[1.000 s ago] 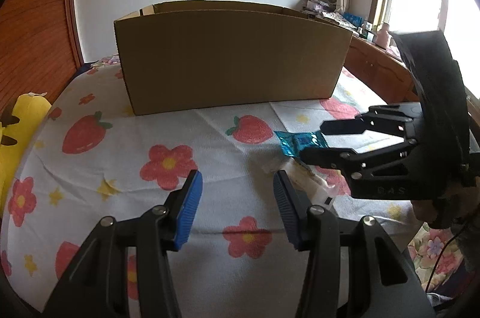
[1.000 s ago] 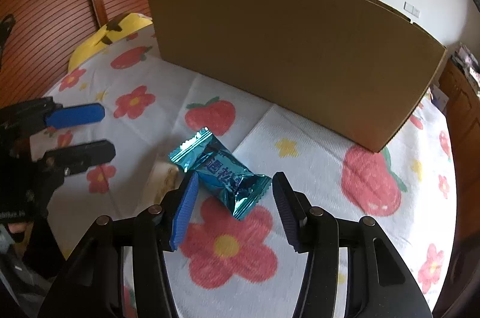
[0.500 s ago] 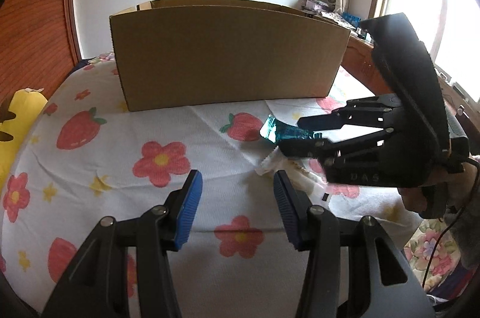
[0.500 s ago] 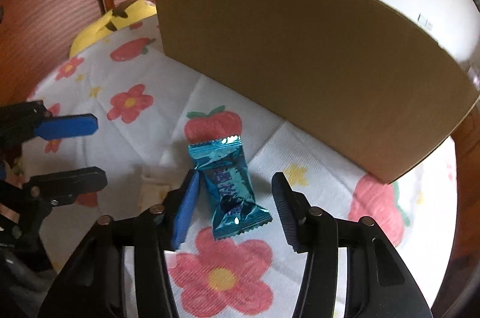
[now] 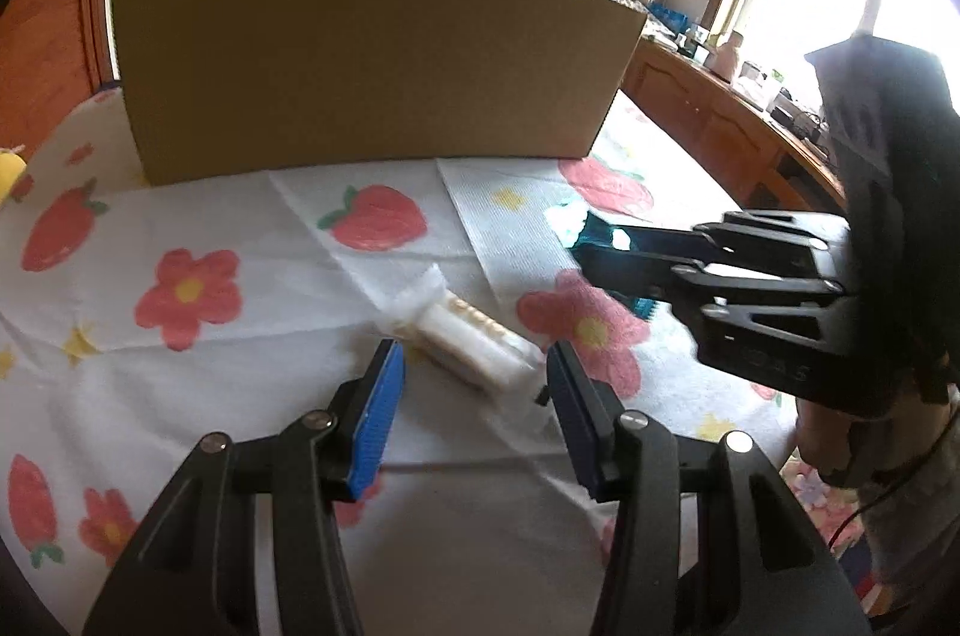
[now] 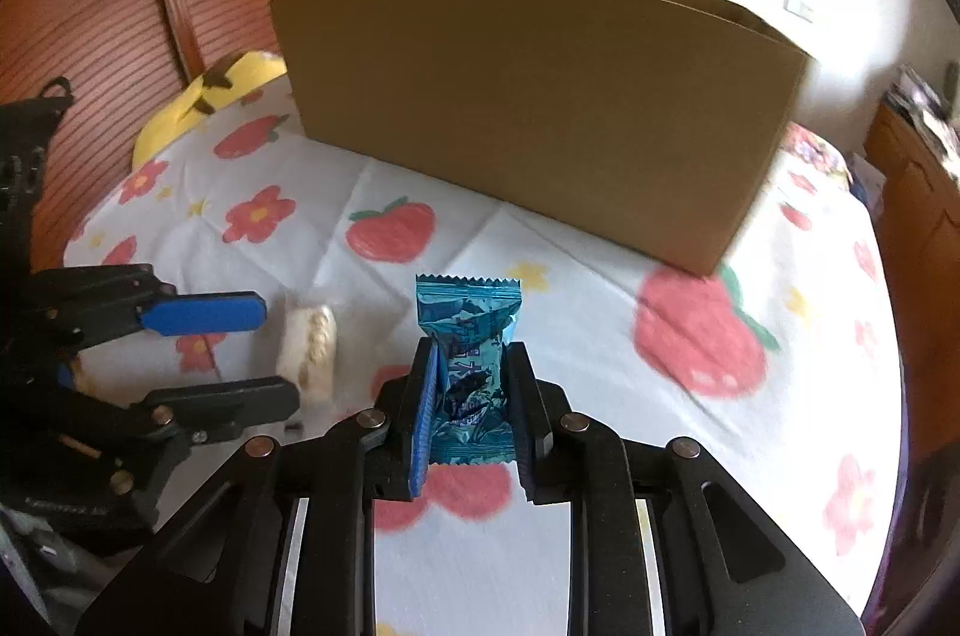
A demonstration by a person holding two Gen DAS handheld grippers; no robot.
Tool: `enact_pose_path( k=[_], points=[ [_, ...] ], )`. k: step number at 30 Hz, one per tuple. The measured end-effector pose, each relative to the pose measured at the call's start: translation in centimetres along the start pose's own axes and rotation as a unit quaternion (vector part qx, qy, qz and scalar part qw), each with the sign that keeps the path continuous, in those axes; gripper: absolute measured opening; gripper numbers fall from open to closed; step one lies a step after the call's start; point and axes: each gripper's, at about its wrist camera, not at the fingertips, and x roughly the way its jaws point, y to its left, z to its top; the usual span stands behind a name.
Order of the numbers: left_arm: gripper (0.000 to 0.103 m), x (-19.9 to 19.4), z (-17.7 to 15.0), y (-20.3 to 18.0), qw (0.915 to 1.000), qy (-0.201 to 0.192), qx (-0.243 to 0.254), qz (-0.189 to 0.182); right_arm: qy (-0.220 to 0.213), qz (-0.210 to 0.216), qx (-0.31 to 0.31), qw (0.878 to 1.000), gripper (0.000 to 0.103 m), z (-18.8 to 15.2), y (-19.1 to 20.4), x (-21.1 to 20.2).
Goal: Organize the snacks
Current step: 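Grasp the blue-green wrapped candy with the right tool while the left tool approaches the pastry pack, then grasp the white pastry pack with the left tool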
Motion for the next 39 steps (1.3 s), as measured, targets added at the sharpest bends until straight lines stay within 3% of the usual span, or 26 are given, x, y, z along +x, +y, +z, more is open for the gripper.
enact_pose_path(
  k=[7,15,17,19,22,27,39],
  points=[
    [0.049,0.8,1.0,-1.1,0.9999,0.008,-0.004,0.009,-0.017,-0.01,0.045,0.999,0.021,-2.1,-2.1,-1.6],
    [0.049,1.9,1.5,-2.4,0.9992,0.009,0.021,0.034,-0.022,-0.003,0.051,0.998,0.021,-2.3,-2.1,-1.4],
    [0.046,1.9,1.3,-2.6,0.9987,0.003,0.028,0.042,-0.022,-0.001,0.054,0.998,0.021,-2.5,-2.1,-1.3],
    [0.03,2.0,1.1,-2.7,0.9977,-0.003,0.036,0.057,-0.023,0.0,0.06,0.998,0.021,-2.9,-2.2,-1.0],
    [0.019,2.1,0.8,-2.6,0.997,-0.008,0.041,0.065,-0.032,-0.005,0.061,0.998,0.021,-3.0,-2.3,-1.4],
    [0.019,1.6,0.8,-1.6,0.9982,-0.015,0.019,0.054,-0.034,-0.002,0.069,0.997,0.021,-3.1,-2.6,-1.3],
    [0.019,-0.4,0.7,-1.7,0.9967,-0.041,0.03,0.063,-0.042,0.002,0.077,0.996,0.021,-3.3,-3.0,-1.4]
  ],
)
